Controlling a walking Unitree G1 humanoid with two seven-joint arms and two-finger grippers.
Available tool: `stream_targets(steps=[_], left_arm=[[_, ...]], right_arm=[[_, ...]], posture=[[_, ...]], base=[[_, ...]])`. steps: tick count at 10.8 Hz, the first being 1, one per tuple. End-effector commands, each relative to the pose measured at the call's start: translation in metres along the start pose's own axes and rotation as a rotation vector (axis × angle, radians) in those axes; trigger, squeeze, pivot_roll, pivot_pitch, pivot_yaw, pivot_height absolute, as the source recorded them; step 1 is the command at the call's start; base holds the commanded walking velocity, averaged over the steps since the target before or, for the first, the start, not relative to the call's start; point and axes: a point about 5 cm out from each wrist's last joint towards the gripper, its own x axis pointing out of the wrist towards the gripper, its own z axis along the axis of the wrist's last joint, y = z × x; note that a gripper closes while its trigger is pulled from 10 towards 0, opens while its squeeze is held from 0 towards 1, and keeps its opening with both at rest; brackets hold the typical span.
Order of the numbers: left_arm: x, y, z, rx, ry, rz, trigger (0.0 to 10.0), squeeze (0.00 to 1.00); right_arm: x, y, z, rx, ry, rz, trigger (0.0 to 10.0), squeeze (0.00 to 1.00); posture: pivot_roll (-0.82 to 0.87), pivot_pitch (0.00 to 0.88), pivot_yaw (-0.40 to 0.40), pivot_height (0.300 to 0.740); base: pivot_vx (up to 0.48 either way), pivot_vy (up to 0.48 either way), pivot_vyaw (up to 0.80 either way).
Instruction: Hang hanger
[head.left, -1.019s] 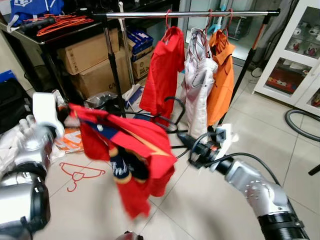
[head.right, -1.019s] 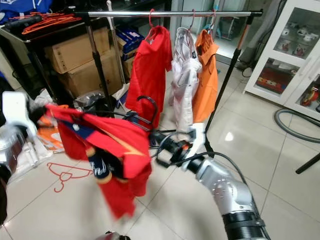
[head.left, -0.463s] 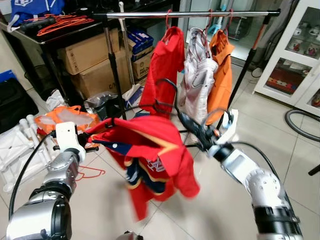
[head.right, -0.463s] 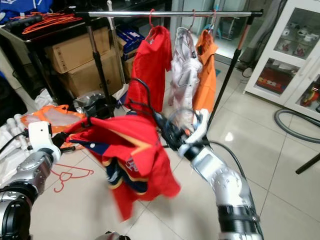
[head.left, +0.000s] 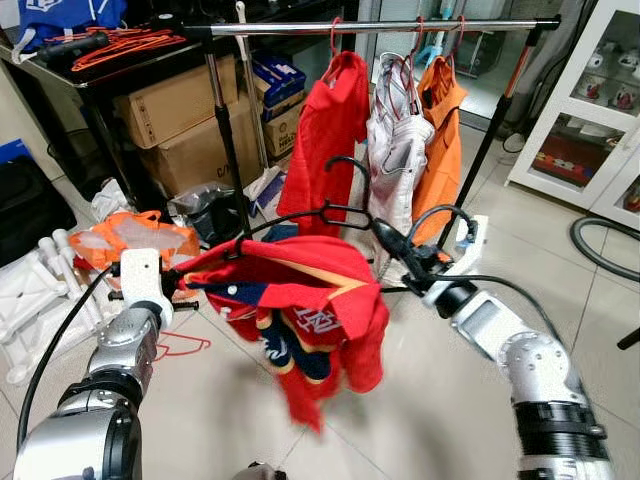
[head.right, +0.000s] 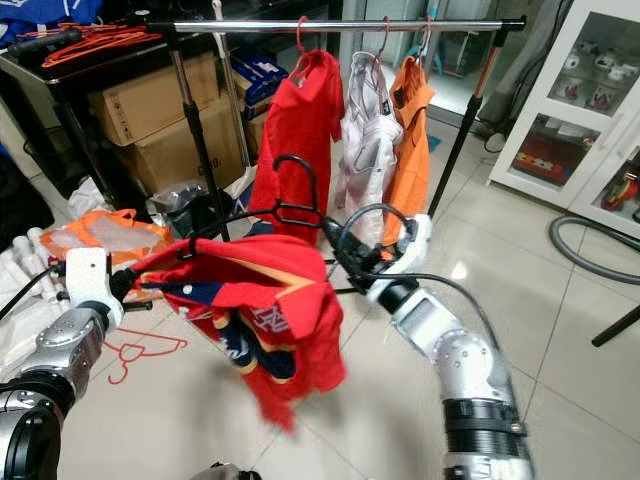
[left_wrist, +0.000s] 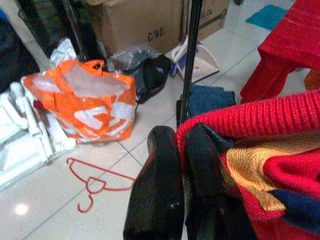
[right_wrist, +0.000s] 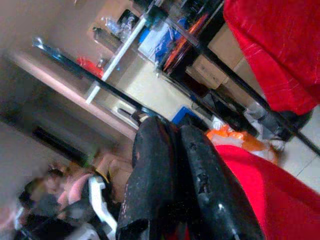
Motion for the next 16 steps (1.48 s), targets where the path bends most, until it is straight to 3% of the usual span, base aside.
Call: stream_targets(steps=[1,2,3,4,5,7,8,9,10,11,12,14,15,16], left_arm=[[-0.013,0.062,0.005,0.038,0.009,0.245,0.0,0.00],[-0.012,0.083,0.049,0.113,-0.137,0.284,0.0,0.00],[-0.012,0.088,0.066,0.116,-0.192,0.288,0.0,0.00],[-0.009,0.085,0.097,0.092,-0.301,0.250,0.0,0.00],[-0.003,0.069,0.121,0.055,-0.372,0.173,0.0,0.00],[0.004,0.042,0.151,0.000,-0.431,0.031,0.0,0.00],[0.004,0.013,0.190,0.057,-0.529,-0.115,0.0,0.00],[0.003,0.001,0.206,0.065,-0.560,-0.173,0.0,0.00],[0.001,-0.022,0.222,0.069,-0.593,-0.263,0.0,0.00],[0.001,-0.028,0.226,0.074,-0.604,-0.275,0.0,0.00],[0.003,-0.010,0.227,0.101,-0.579,-0.144,0.0,0.00],[0.004,0.007,0.226,0.128,-0.533,-0.063,0.0,0.00],[0.007,0.017,0.215,0.129,-0.462,-0.016,0.0,0.00],[0.009,0.022,0.205,0.116,-0.421,0.015,0.0,0.00]], right_arm=[[-0.020,0.002,0.028,-0.163,-0.086,0.028,0.0,0.00],[-0.031,-0.013,-0.002,-0.332,0.142,-0.016,0.0,0.00],[-0.037,-0.024,-0.010,-0.440,0.222,-0.072,0.0,0.00],[-0.040,-0.040,-0.019,-0.577,0.301,-0.154,0.0,0.00],[-0.039,-0.042,-0.032,-0.619,0.361,-0.144,0.0,0.00],[-0.038,-0.042,-0.059,-0.643,0.440,-0.089,0.0,0.00],[-0.042,-0.044,-0.086,-0.720,0.555,-0.041,0.0,0.00],[-0.040,-0.043,-0.092,-0.706,0.549,-0.033,0.0,0.00],[-0.033,-0.037,-0.093,-0.614,0.490,-0.019,0.0,0.00],[-0.028,-0.033,-0.092,-0.559,0.454,-0.005,0.0,0.00],[-0.026,-0.025,-0.089,-0.479,0.408,0.060,0.0,0.00],[-0.031,-0.018,-0.091,-0.458,0.434,0.135,0.0,0.00],[-0.030,-0.009,-0.083,-0.380,0.394,0.186,0.0,0.00],[-0.032,-0.006,-0.078,-0.358,0.400,0.209,0.0,0.00]], posture=[[-0.11,0.000,0.040,0.740],[-0.11,0.000,0.035,0.740],[-0.11,0.000,0.035,0.740],[-0.10,0.000,0.030,0.740],[-0.10,0.000,0.028,0.740],[-0.09,0.000,0.025,0.740],[-0.09,0.000,0.021,0.740],[-0.09,0.000,0.020,0.740],[-0.08,0.000,0.020,0.740],[-0.08,0.000,0.023,0.740],[-0.08,0.000,0.022,0.740],[-0.07,0.000,0.015,0.740],[-0.07,0.000,0.012,0.740],[-0.08,0.000,0.016,0.740]], base=[[0.000,0.000,0.00],[0.000,0.000,0.00],[0.000,0.000,0.00],[0.000,0.000,0.00],[0.000,0.000,0.00],[0.000,0.000,0.00],[0.000,0.000,0.00],[0.000,0.000,0.00],[0.000,0.000,0.00],[0.000,0.000,0.00],[0.000,0.000,0.00],[0.000,0.000,0.00],[0.000,0.000,0.00],[0.000,0.000,0.00]])
